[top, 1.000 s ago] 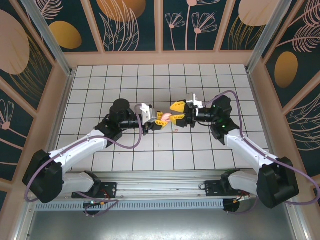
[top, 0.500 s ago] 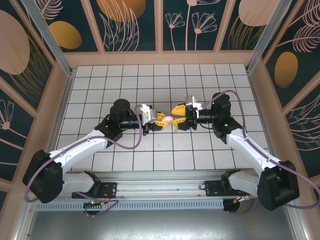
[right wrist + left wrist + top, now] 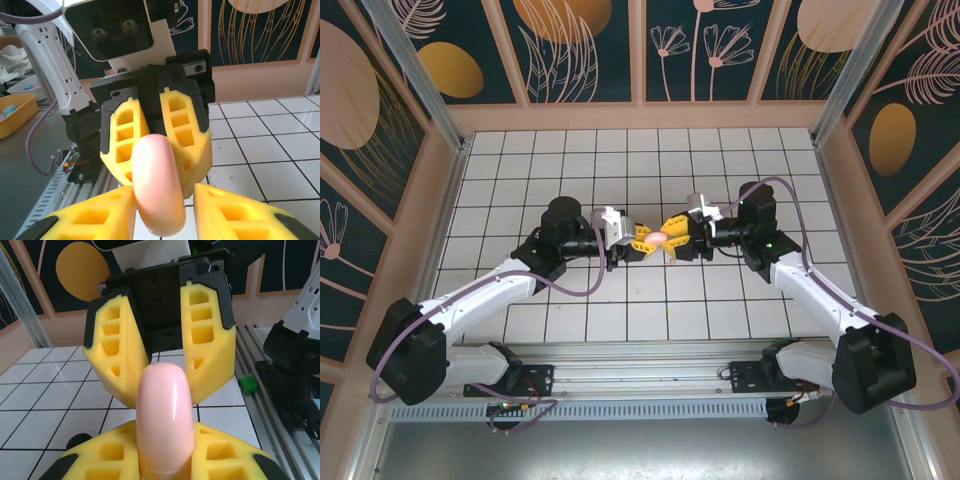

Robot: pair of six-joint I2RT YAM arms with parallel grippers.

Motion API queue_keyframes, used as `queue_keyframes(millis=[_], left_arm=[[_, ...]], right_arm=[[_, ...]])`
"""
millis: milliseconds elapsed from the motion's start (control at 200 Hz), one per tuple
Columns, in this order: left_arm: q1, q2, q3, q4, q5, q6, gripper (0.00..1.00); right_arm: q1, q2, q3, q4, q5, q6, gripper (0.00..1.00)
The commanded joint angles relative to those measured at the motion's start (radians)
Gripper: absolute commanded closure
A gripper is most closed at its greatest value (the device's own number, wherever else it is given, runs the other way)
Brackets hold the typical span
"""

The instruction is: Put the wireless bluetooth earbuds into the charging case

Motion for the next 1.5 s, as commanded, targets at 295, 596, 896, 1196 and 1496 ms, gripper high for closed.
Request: queue_keyframes(millis=[295, 596, 896, 1196, 1496], left_arm=[[-0.008, -0.005, -0.009, 0.113, 0.009, -0.063, 0.63], [-0.009, -0.008, -0.051, 0.232, 0.011, -0.136, 0.63], [-0.009, -0.007, -0.06, 0.255, 0.023, -0.155, 0.79], [-0.009, 0.011, -0.026, 0.169, 0.041, -0.102, 0.85], [-0.009, 0.005, -0.025, 0.098, 0.035, -0.043, 0.86]], right_arm=[[-0.009, -0.03, -0.016, 0.135, 0.001, 0.06, 0.82], [-0.015, -0.052, -0.06, 0.239, -0.004, 0.138, 0.83], [-0.016, -0.045, -0.075, 0.297, 0.001, 0.176, 0.82], [-0.016, -0.052, -0.079, 0.347, 0.092, 0.218, 0.58], [-0.023, -0.043, -0.076, 0.394, 0.179, 0.258, 0.57]])
